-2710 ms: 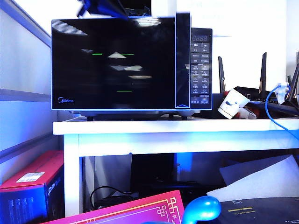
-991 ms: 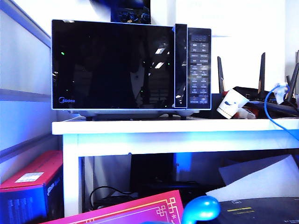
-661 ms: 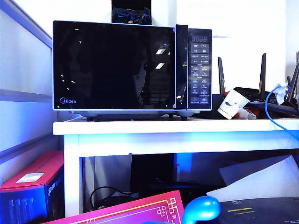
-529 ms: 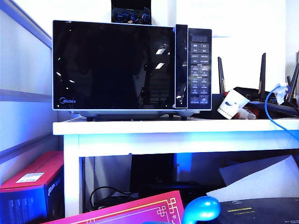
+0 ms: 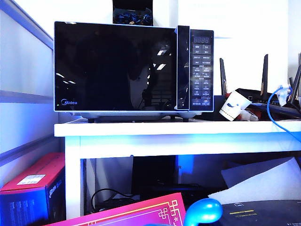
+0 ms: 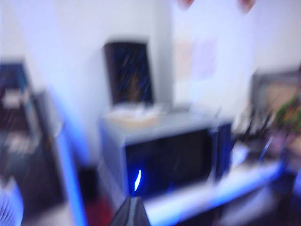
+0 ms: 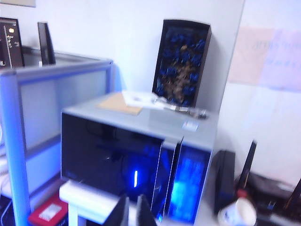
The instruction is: Open the microwave door, place the box of snacks from the top of the microwave inside, then close the microwave door.
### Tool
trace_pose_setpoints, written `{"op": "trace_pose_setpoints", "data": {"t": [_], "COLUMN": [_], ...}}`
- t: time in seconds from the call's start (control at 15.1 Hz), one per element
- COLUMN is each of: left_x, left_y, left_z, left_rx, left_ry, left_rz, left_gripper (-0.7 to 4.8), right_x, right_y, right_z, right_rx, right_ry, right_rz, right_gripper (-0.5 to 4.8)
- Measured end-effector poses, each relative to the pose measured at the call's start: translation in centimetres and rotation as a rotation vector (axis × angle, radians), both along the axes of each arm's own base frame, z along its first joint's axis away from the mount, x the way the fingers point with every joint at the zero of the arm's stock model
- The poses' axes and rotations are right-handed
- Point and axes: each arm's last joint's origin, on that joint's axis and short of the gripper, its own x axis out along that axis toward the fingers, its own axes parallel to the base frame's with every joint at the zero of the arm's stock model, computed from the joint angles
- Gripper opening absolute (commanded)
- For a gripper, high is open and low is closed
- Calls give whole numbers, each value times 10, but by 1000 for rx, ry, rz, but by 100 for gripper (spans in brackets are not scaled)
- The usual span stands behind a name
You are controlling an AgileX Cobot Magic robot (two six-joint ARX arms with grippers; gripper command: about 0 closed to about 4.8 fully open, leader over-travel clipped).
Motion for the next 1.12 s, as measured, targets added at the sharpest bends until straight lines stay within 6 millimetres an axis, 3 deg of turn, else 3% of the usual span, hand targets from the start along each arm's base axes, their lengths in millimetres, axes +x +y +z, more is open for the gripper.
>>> {"op": "trace_pose_setpoints", "data": {"t": [0.07,0.13,0.2,0.26,0.59,0.73,0.79,1.12], "left_x": [6,24,51,73,152,178,185,199], "left_y": [-3,-13,-31,-47,-97,-112,-116,-124], "left_z": [-12,-32,-70,-104,-208,-254,-275,-340], "left_rx": [34,98,169,181,51,54,55,35], "left_ry": [63,171,288,342,218,270,327,475], "left_rz": [16,20,-40,-113,-213,-214,-211,-171], "left_gripper": [-5,-5,-4,-4,-5,-5,-5,-5], "right_x": [3,8,14,19,24,30,34,51], "right_y": [2,5,8,11,14,17,18,27], "right_z": [-19,-46,-86,-110,-188,-220,-239,-298], "right_rx": [-8,-14,-21,-26,-11,0,2,-58], "right_ry": [15,26,85,123,176,241,275,442], "right_rz": [0,0,3,4,2,-7,-24,-52], "right_gripper": [40,40,40,40,40,40,40,40]}}
